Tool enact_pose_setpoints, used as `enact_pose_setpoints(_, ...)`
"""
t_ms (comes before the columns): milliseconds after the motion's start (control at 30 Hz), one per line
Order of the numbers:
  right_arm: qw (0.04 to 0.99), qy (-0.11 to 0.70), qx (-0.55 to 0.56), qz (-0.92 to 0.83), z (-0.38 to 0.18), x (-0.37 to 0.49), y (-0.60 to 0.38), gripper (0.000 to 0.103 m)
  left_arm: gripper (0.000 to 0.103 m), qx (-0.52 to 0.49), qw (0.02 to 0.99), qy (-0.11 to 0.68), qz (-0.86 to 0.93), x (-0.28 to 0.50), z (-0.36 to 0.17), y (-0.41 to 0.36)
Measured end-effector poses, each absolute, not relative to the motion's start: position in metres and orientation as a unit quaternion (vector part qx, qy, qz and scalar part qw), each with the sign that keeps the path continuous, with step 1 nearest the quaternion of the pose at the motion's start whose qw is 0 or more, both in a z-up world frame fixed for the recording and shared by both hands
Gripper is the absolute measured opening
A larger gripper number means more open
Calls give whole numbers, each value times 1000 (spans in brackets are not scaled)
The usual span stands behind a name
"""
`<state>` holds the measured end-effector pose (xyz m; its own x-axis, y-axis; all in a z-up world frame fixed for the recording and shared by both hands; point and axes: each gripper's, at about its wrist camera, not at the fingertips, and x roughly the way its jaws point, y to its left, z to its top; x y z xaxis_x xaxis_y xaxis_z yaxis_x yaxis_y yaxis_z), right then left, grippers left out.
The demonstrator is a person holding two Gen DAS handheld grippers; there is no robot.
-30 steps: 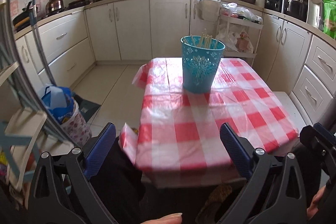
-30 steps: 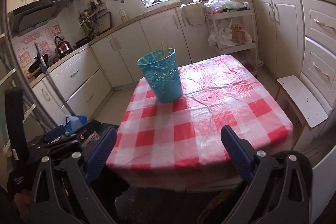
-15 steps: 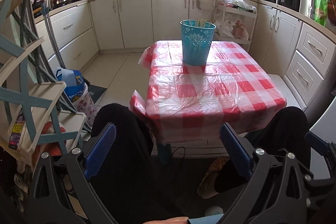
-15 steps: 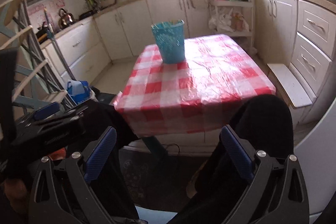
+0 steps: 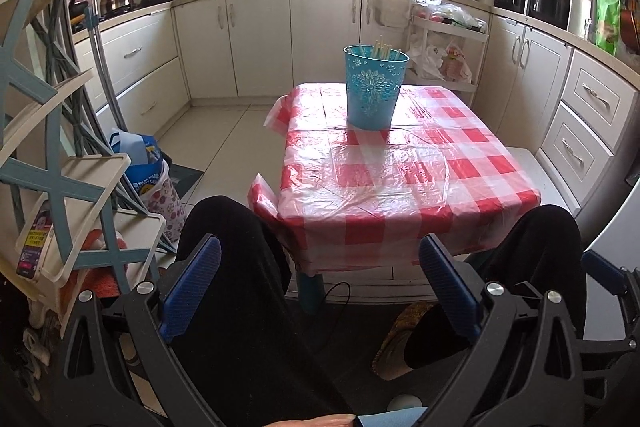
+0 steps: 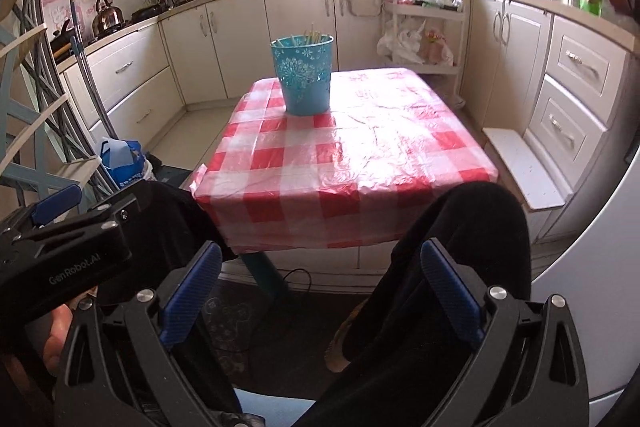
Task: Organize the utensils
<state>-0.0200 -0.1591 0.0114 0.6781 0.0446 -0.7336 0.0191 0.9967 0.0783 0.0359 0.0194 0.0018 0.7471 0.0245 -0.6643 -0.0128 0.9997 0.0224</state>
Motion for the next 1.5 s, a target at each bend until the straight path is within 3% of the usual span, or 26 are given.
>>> enact_pose_setpoints(1500,914,404,36,12,8,-25,-154,96,95,19,936,351,21,26,4,19)
